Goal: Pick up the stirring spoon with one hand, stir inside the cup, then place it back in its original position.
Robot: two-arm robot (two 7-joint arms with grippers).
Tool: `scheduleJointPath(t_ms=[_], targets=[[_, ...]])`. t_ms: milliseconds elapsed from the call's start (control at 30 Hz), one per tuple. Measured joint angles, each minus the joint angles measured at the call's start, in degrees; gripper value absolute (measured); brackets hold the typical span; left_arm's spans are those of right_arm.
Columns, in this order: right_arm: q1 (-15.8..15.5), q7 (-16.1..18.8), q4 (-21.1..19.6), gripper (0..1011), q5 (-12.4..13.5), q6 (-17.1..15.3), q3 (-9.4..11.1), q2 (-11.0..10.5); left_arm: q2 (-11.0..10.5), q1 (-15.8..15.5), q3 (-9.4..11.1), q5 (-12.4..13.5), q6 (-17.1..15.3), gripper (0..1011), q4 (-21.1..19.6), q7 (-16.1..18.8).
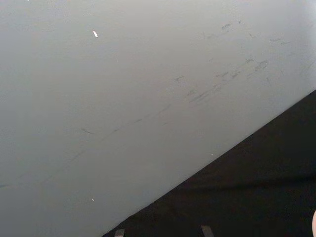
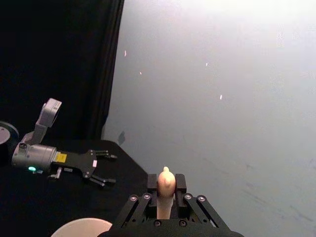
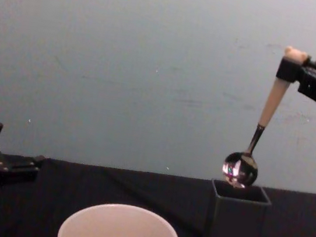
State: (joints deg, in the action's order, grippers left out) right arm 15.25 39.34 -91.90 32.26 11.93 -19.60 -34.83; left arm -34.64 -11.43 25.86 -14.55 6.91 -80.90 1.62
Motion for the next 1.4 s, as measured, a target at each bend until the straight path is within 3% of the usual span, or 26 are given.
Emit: scheduleJointPath(t_ms=[633, 1400], targets=[[1.0, -0.6, 4.1, 205, -1.8, -1.9, -1.9, 1.1, 0.0, 0.0, 0.0, 0.0, 0.0, 1001, 0.0, 0.0], [1.5, -4.6, 10.1, 205, -2.8, -7.8, -4.6, 5.0, 0.0, 0.0, 0.0, 0.0, 0.0, 1001, 0.0, 0.0]])
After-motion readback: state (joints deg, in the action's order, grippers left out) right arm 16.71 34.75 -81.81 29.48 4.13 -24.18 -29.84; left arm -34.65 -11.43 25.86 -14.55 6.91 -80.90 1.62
